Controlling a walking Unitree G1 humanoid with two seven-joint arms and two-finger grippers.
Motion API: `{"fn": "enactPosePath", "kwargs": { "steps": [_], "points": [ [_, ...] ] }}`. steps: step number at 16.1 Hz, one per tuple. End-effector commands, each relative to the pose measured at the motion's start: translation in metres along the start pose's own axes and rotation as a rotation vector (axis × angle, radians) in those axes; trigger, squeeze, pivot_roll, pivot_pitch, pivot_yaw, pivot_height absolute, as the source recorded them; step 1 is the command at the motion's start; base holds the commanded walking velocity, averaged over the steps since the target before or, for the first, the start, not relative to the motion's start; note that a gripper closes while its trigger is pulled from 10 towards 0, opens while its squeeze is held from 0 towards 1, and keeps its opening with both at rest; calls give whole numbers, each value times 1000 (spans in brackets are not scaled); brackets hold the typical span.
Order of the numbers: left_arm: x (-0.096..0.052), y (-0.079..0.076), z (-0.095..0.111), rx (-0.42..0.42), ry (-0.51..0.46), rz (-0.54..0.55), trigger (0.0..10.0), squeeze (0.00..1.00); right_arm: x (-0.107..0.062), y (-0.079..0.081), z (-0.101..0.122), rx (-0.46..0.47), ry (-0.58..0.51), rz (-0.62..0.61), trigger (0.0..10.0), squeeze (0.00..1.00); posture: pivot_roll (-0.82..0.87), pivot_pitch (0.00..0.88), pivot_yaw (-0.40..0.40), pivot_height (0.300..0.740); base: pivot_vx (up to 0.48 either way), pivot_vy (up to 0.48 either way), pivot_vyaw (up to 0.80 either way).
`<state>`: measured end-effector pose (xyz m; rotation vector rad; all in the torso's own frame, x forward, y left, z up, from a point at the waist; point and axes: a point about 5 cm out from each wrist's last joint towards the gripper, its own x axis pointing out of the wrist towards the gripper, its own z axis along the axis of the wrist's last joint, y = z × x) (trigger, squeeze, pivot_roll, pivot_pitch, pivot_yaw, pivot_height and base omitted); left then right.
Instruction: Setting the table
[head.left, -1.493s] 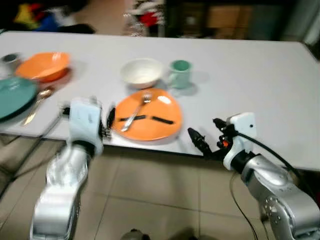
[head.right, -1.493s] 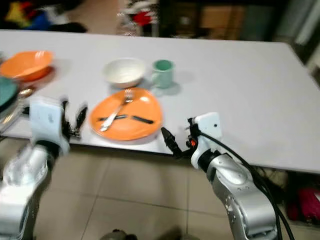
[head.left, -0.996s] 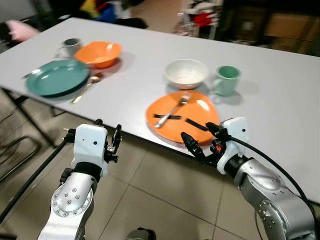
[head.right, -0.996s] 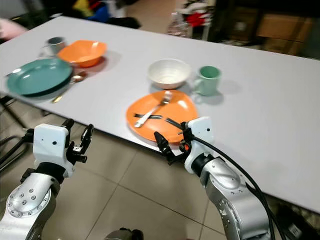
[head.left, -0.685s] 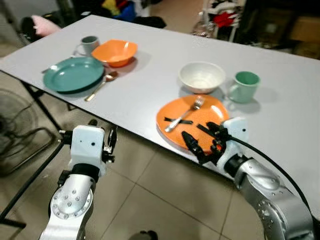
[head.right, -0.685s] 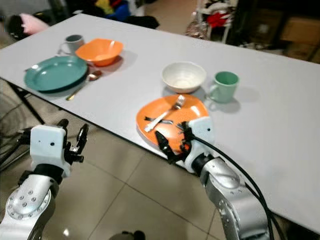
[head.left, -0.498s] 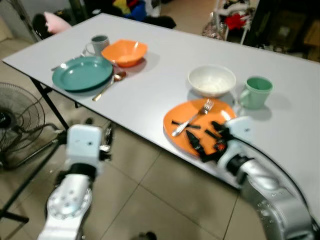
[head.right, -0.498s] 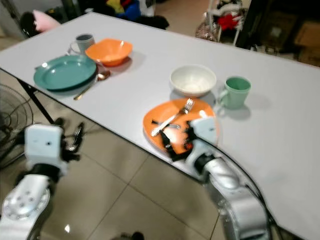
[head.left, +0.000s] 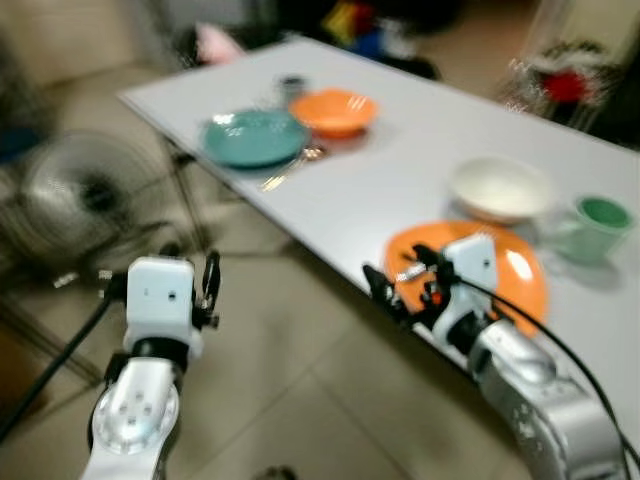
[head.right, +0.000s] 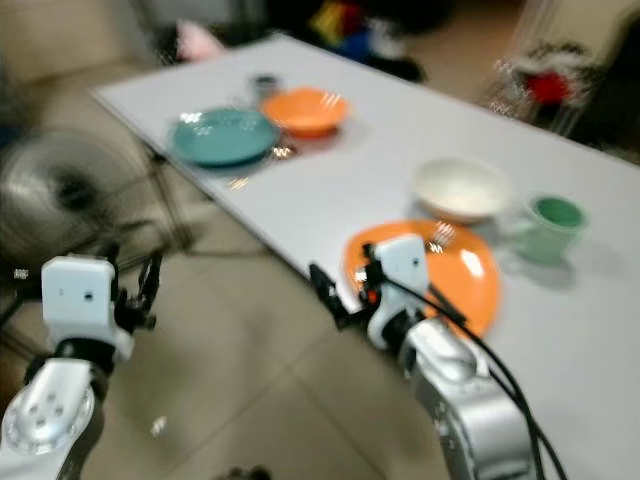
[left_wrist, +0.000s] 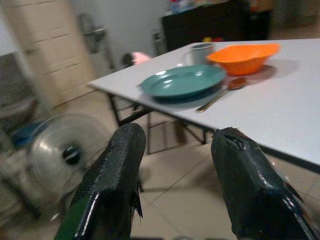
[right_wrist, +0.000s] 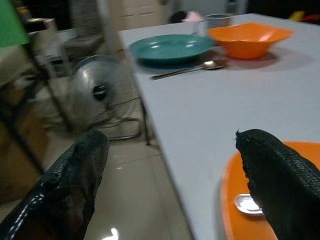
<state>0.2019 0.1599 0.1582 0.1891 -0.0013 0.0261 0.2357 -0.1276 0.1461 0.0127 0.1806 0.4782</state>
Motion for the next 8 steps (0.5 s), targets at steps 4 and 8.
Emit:
{"fn": "enactPosePath", "kwargs": {
  "steps": [4,8],
  "points": [
    [-3,1,5,28,-36,4,10000,0,-1,3,-1,18,-1,31,10000,0,-82,22,41,740,0,0,800],
    [-6,-2,6,41,-48,-10,10000,0,0,5,-2,23,3,60,10000,0,-73,22,33,740,0,0,800]
  ]
}}
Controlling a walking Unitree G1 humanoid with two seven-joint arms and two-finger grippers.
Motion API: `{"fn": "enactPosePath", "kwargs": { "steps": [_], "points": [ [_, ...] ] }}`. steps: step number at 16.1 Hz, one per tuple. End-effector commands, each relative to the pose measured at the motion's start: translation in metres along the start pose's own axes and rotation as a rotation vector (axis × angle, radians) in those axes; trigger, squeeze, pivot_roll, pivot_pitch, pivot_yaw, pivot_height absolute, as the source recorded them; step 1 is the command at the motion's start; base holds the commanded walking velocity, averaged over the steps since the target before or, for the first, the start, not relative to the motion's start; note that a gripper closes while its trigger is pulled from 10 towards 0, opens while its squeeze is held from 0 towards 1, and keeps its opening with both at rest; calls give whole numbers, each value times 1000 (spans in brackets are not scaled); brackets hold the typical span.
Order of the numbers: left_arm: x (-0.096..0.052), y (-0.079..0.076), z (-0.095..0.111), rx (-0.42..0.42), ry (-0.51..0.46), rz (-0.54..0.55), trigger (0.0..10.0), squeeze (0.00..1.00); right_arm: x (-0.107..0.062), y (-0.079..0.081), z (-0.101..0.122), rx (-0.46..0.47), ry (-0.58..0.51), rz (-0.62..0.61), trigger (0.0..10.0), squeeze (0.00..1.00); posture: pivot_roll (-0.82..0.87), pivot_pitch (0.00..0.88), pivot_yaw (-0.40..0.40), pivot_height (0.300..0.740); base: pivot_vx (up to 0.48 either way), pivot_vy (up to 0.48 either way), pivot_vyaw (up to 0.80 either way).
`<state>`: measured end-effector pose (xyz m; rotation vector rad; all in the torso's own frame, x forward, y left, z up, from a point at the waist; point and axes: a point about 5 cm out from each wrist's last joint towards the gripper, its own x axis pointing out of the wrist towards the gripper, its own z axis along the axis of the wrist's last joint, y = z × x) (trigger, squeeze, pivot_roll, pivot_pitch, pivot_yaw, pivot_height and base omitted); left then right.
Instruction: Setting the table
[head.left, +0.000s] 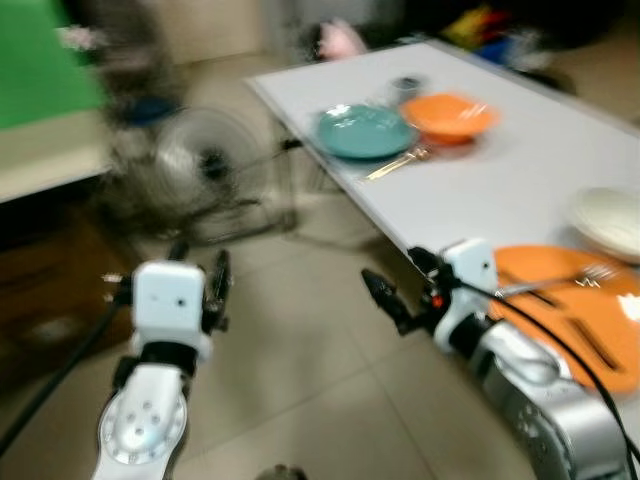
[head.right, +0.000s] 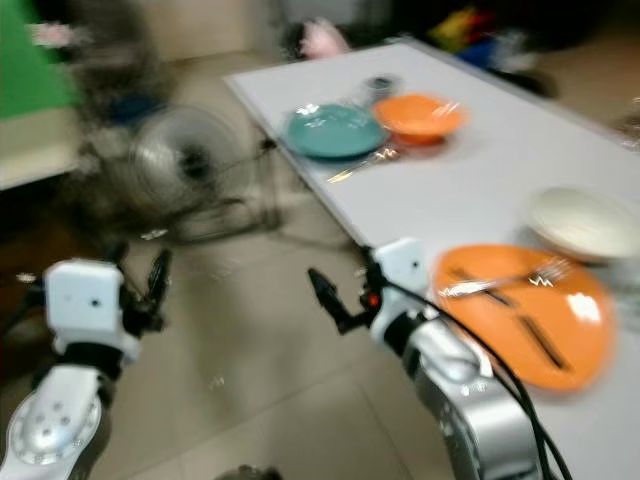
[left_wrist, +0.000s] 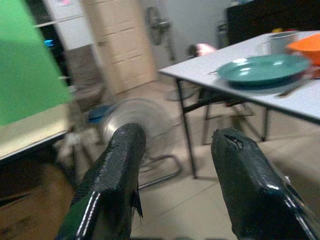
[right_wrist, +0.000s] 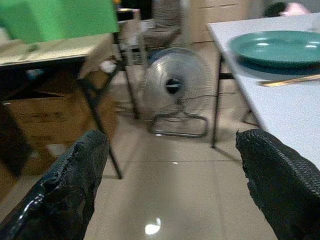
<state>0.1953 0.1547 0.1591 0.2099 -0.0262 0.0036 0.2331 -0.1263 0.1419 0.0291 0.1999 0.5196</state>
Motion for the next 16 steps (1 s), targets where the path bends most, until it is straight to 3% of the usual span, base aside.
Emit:
{"fn": "enactPosePath", "kwargs": {
  "steps": [1,5,16],
  "points": [
    [0,3,4,22,-21,8,10000,0,1,3,2,7,-12,19,10000,0,-72,22,32,740,0,0,800],
    [-3,4,4,22,-25,4,10000,0,3,2,3,17,-21,18,10000,0,-65,25,27,740,0,0,800],
    [-8,5,5,9,-36,16,10000,0,7,3,5,16,-20,70,10000,0,-52,27,7,740,295,0,800]
  ]
}}
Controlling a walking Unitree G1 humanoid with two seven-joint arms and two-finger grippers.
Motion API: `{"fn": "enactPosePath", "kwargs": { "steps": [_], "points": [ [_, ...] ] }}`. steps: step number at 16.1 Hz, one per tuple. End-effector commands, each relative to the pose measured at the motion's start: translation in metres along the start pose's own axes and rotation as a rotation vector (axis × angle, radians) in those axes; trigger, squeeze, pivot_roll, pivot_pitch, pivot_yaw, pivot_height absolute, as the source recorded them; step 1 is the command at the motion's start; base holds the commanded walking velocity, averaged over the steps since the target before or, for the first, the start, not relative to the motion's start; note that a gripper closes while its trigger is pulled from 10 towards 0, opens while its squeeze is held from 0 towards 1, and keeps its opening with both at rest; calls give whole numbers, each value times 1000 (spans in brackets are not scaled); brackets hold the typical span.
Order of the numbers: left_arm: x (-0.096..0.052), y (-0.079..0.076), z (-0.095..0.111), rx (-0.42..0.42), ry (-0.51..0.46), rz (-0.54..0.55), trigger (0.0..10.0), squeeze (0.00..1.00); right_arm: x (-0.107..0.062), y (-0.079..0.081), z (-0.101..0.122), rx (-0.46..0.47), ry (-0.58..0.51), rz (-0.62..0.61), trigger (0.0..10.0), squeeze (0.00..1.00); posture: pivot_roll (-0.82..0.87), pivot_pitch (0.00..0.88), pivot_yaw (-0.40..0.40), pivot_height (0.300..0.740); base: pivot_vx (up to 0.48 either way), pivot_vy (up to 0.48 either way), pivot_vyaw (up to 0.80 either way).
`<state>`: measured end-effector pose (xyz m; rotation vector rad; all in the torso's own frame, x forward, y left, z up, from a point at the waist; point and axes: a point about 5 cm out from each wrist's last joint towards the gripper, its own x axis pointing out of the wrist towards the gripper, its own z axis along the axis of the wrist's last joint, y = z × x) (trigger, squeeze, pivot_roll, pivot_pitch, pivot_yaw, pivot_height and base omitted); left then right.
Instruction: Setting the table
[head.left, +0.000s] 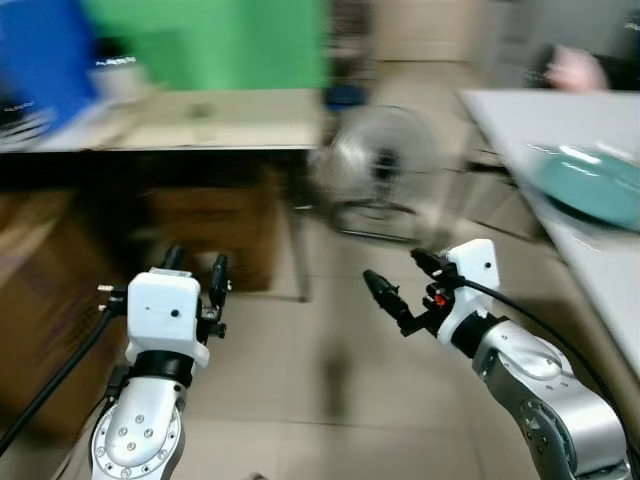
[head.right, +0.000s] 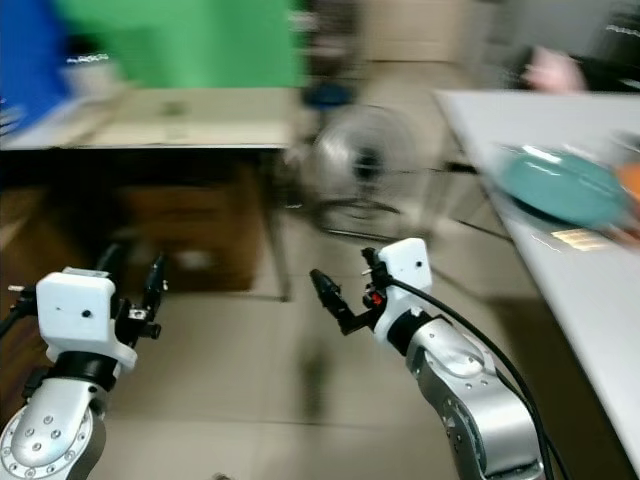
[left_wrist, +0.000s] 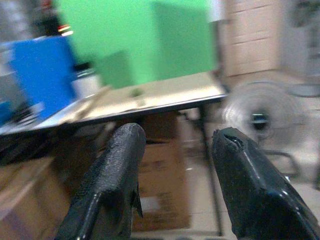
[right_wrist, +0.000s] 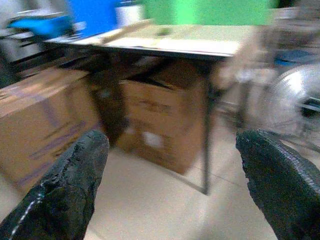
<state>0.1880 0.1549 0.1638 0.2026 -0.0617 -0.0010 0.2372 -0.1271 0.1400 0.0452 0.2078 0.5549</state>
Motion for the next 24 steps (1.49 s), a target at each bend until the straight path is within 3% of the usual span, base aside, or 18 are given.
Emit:
{"fn": "enactPosePath", "kwargs": {
  "steps": [1,4,11,18,24],
  "points": [
    [-1,4,0,16,0,19,10000,0,5,7,6,0,-24,39,10000,0,-50,27,3,740,326,0,800],
    [-2,6,0,16,0,30,10000,0,7,8,7,-16,-26,53,10000,0,-47,29,-4,740,324,0,754],
    [-5,13,0,20,-1,59,10000,0,11,3,12,34,-65,18,10000,0,-42,33,-13,740,324,0,0],
    [-6,15,1,15,-3,70,10000,0,14,0,13,54,-66,-2,10000,0,-32,42,-18,740,326,0,-800],
    [-7,16,1,19,-3,74,10000,0,17,5,15,47,-81,33,10000,0,-24,38,-24,740,329,0,0]
  ]
}}
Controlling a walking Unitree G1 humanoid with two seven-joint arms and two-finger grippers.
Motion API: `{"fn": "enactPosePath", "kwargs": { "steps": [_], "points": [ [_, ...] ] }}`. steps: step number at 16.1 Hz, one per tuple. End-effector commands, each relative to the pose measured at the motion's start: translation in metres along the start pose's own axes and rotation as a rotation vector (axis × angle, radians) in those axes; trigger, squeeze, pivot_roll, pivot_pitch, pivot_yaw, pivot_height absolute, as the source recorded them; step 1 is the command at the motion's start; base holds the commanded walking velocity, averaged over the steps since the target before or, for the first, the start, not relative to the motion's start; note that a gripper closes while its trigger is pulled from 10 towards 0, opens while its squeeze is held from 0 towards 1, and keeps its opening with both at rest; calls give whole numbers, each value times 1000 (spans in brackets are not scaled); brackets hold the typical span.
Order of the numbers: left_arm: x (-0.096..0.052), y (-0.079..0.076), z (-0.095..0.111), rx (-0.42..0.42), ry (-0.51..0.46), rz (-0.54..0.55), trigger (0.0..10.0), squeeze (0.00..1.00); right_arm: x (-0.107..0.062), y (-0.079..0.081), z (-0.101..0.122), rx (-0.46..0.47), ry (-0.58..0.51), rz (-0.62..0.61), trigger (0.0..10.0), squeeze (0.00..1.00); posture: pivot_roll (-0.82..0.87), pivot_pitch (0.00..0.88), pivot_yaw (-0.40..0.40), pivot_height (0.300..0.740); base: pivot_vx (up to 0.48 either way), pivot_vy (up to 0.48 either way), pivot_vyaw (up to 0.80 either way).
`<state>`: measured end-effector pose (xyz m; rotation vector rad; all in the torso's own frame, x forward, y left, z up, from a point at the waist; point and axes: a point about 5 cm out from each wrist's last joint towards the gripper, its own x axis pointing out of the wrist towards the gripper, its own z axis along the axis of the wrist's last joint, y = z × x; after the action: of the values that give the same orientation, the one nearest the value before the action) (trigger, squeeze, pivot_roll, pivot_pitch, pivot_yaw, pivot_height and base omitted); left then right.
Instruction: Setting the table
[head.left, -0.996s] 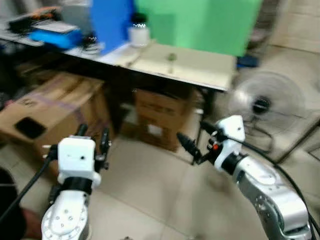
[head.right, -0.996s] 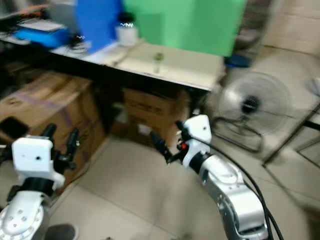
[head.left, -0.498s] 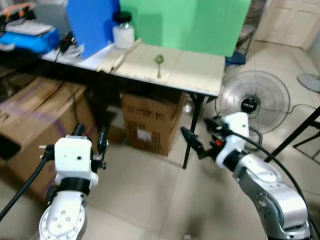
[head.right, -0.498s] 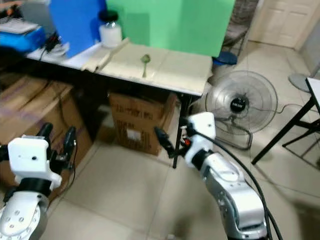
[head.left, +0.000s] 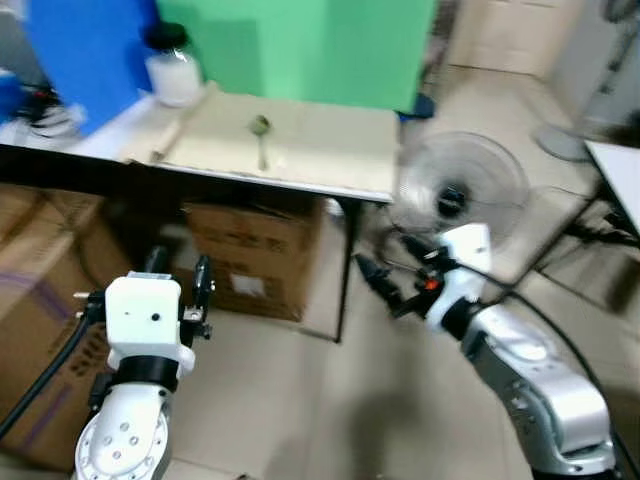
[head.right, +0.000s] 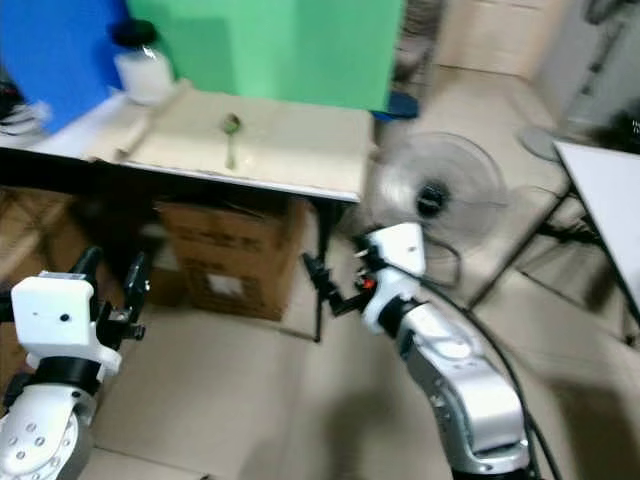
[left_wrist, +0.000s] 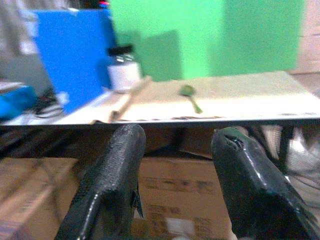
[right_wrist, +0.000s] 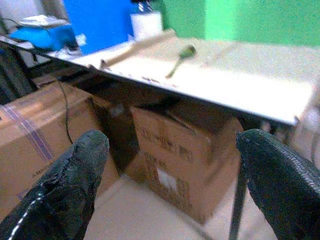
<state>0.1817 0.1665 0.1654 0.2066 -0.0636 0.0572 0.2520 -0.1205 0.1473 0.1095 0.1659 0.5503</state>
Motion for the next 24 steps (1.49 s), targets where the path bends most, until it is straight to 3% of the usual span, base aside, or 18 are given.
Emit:
{"fn": "enactPosePath", "kwargs": {
  "steps": [1,24],
  "points": [
    [-1,5,2,13,-8,16,10000,0,3,7,4,-2,-23,34,10000,0,-23,35,-26,740,326,0,0],
    [2,16,3,50,-16,7,10000,0,4,7,7,14,-73,11,10000,0,-11,12,-14,740,328,0,0]
  ]
}}
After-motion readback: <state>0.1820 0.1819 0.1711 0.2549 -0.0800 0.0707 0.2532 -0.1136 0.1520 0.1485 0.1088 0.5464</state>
